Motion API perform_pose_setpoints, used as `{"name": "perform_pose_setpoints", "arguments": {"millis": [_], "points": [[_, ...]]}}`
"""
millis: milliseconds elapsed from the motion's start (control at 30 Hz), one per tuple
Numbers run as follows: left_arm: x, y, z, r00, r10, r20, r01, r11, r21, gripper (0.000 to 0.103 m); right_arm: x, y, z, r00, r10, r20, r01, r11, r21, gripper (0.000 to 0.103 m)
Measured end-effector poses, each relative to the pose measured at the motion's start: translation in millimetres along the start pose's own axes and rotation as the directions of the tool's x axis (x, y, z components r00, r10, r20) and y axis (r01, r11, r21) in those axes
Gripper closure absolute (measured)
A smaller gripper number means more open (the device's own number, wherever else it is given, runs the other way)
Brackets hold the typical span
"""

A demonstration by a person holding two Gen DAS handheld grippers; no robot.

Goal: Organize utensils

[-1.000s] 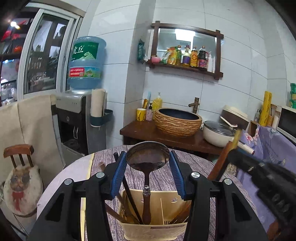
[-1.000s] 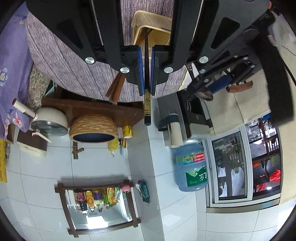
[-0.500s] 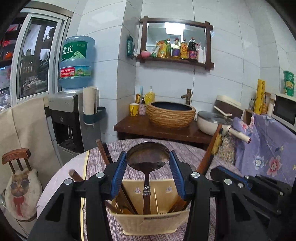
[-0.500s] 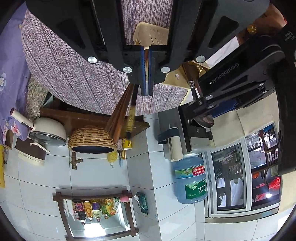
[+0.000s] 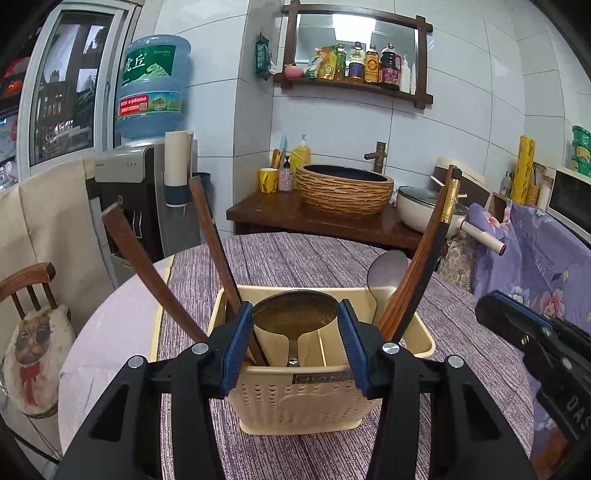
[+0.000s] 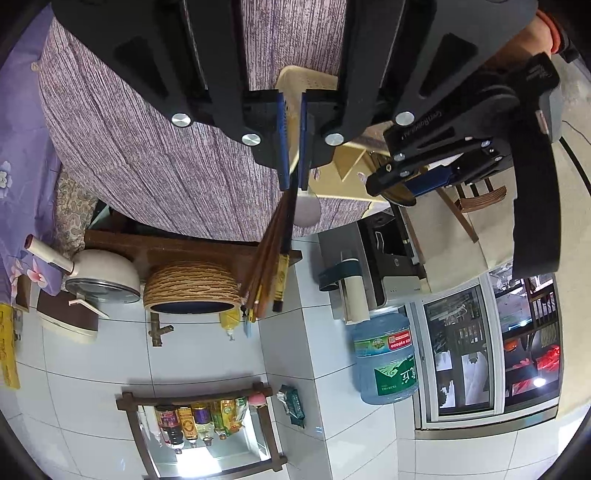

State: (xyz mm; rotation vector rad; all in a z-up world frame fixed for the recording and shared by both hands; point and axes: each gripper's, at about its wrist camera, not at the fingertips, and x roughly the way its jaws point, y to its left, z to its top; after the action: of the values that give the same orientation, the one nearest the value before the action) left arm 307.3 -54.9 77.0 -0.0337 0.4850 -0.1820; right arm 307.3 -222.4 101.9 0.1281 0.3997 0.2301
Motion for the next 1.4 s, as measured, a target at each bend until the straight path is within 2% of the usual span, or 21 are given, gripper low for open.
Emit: {"name": "perform_pose_setpoints", "arguments": {"millis": [33,67,167,300,400,533,600,667,867,1033,1200,1400], "points": [[0,1,0,1.0,-0.004,-0.004,0.004,1.0,-0.006,0.056,-2,-1,-3,1.0,-0.006,0.002,0.006,1.0,0.001,0.07],[-1,1,-1,1.0,-0.005,-0.005,0.005,1.0,-0.009,0.056,-6,-1,-7,1.0,-0.021,0.009,0.021,1.0,0.001,0.055],[-10,1,0,1.0,-0.01,0.008,0.01,1.0,-0.01,0.055,-15,-2,-15,0.998,-0.063,0.026,0.063,0.998,-0.028,0.053],[-28,2,-4,0.999,-0.009,0.039,0.009,1.0,-0.001,0.035,-27,-13,-26,0.993,-0.112,0.03,0.112,0.993,-0.027,0.036],[-45,4,-10,0.998,-0.025,0.052,0.026,1.0,-0.007,0.025,-36,-24,-35,0.992,-0.125,0.015,0.125,0.992,0.001,0.026],[-67,4,-20,0.997,-0.031,0.077,0.032,0.999,-0.006,0.01,-50,-28,-50,0.991,-0.131,0.001,0.131,0.991,0.002,0.017],[-79,3,-27,0.995,-0.029,0.096,0.03,1.0,-0.002,0.005,-58,-25,-58,0.992,-0.129,0.001,0.129,0.992,-0.007,0.01],[-92,2,-38,0.993,-0.022,0.113,0.021,1.0,0.016,0.005,-68,-19,-68,0.993,-0.122,0.005,0.122,0.992,-0.016,0.006],[-129,2,-79,0.991,-0.03,0.133,0.022,0.998,0.058,0.005,-105,8,-108,0.998,-0.055,0.039,0.058,0.996,-0.071,0.006],[-160,11,-119,0.991,-0.017,0.13,0.016,1.0,0.012,0.005,-139,31,-144,0.998,-0.005,0.07,0.012,0.994,-0.106,0.006],[-187,18,-149,0.989,0.055,0.139,-0.056,0.998,0.002,0.005,-167,42,-172,0.996,0.005,0.088,0.008,0.989,-0.146,0.006],[-201,30,-175,0.993,0.061,0.103,-0.057,0.997,-0.046,0.005,-196,37,-196,0.996,0.013,0.088,-0.004,0.995,-0.1,0.006]]}}
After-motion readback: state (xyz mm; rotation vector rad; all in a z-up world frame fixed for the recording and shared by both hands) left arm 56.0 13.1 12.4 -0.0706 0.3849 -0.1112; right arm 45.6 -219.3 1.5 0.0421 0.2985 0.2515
